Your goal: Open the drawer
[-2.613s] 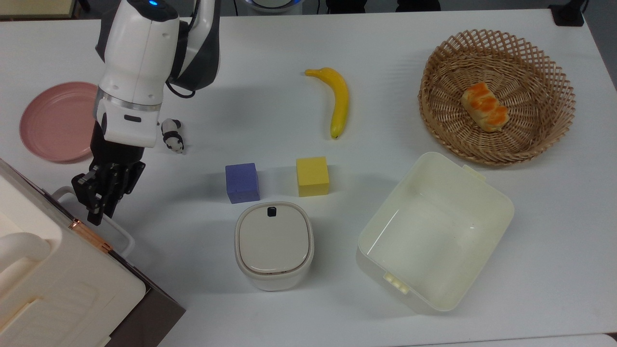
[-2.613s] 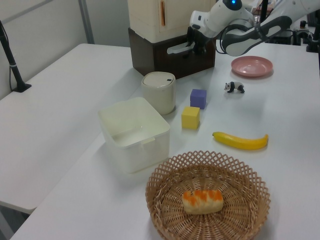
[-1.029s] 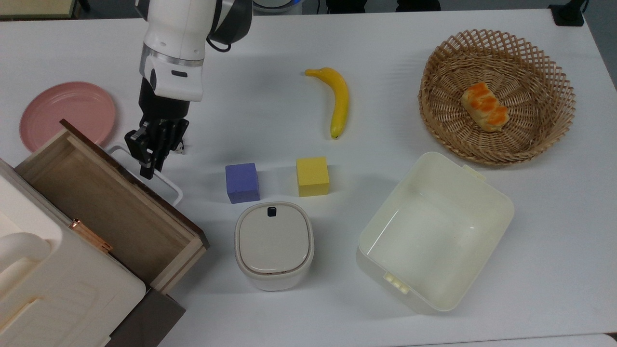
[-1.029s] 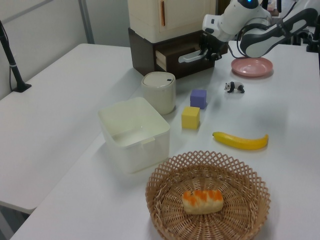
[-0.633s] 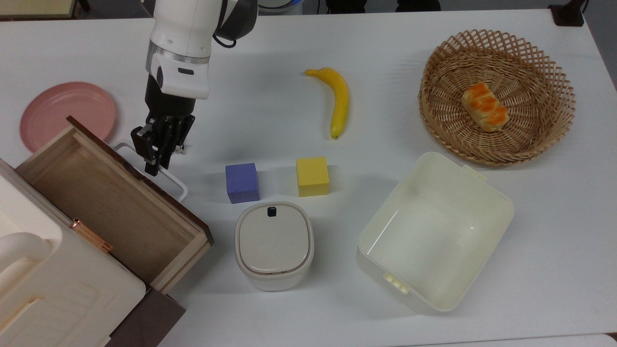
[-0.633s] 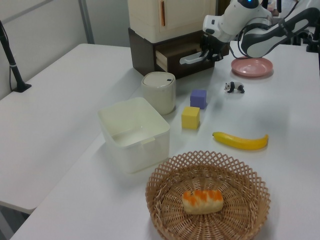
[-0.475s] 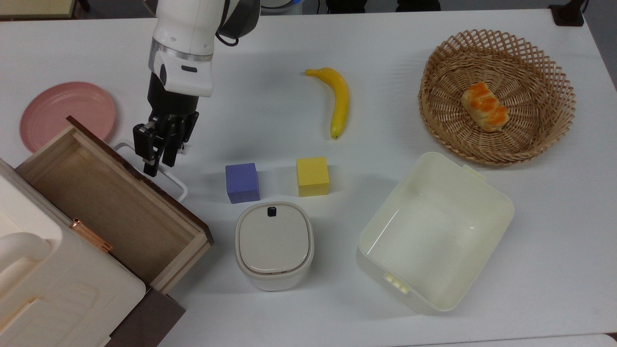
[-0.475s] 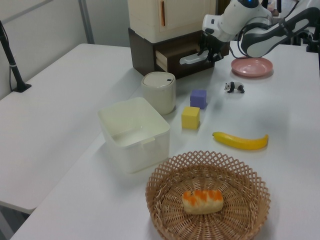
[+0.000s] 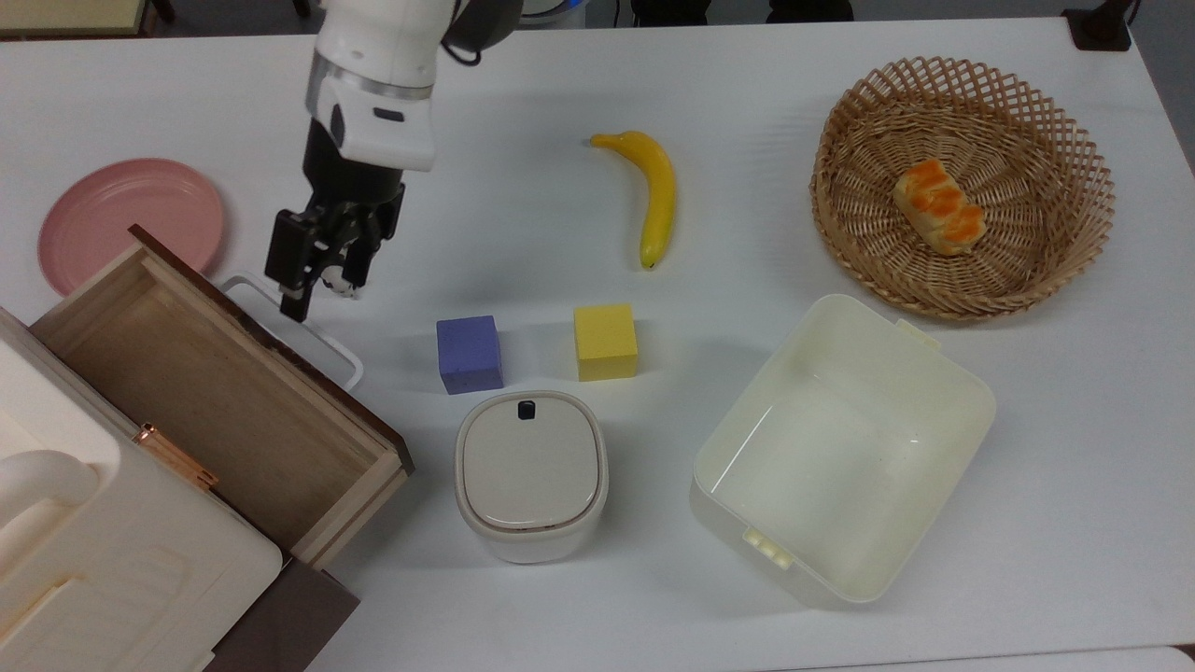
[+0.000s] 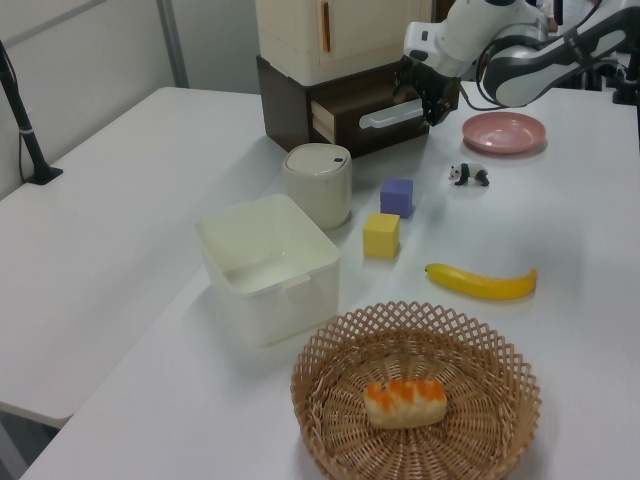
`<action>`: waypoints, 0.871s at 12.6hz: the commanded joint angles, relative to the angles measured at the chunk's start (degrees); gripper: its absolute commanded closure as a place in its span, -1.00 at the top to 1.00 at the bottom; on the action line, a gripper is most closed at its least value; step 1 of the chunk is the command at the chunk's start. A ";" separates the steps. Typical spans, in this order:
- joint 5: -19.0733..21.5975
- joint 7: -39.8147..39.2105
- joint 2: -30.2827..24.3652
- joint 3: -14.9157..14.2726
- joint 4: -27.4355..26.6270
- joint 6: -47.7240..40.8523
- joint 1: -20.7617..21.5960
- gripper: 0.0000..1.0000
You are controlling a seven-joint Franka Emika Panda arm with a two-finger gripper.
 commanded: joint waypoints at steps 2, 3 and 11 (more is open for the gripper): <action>5.24 1.62 -4.94 -0.29 -1.26 -10.71 5.61 0.82; 7.17 1.89 -5.47 -0.21 -0.22 -13.00 6.75 0.82; 23.33 24.90 -9.25 -0.21 8.65 -39.16 14.06 1.00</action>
